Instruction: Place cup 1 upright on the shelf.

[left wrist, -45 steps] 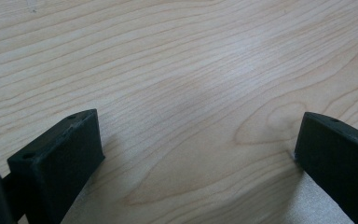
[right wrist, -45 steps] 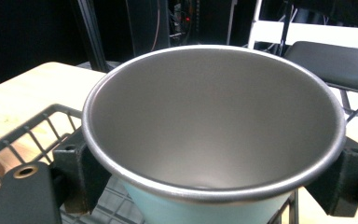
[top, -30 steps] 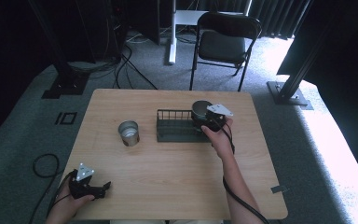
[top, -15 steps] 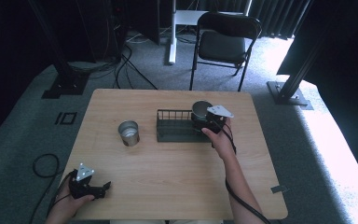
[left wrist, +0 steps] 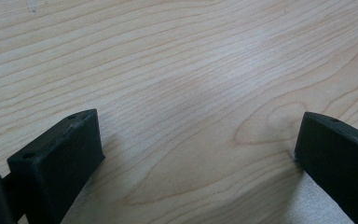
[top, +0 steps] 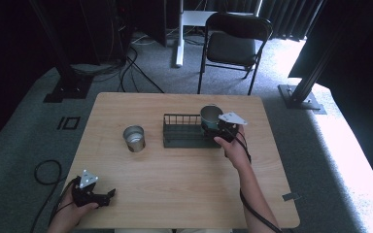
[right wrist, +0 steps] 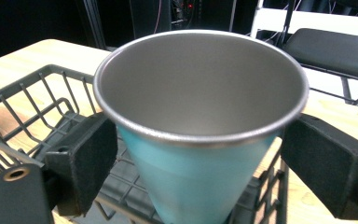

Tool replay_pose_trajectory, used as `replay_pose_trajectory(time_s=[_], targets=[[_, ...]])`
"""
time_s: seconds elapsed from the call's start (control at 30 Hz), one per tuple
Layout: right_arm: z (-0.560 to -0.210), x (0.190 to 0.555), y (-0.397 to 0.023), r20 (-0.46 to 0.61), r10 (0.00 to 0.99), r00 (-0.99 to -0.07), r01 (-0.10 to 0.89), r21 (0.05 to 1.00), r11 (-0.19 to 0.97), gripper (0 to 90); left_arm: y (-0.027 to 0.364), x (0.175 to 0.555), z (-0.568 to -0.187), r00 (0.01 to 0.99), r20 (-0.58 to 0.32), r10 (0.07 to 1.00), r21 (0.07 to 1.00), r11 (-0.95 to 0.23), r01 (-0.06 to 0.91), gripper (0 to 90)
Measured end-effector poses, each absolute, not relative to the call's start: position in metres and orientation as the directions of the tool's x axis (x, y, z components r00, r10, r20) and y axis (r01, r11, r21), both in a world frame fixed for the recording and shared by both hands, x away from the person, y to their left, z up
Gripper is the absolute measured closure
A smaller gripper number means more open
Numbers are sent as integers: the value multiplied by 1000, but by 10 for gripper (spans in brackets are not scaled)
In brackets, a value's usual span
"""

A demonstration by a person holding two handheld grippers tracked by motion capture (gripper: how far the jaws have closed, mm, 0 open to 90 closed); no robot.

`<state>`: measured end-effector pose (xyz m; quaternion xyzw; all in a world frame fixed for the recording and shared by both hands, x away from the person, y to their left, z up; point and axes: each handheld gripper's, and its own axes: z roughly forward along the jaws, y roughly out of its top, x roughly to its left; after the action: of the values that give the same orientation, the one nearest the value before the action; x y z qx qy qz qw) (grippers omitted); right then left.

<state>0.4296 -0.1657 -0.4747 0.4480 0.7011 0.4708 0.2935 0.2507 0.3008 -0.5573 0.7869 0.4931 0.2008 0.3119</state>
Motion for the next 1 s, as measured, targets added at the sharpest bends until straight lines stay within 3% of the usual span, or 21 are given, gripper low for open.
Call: replay_pose_trajectory(time_s=[1.0], targets=[[-485, 388, -211, 7, 912, -411, 336, 931, 145, 110, 301, 251, -557, 433, 8, 901, 689, -319, 651, 15]])
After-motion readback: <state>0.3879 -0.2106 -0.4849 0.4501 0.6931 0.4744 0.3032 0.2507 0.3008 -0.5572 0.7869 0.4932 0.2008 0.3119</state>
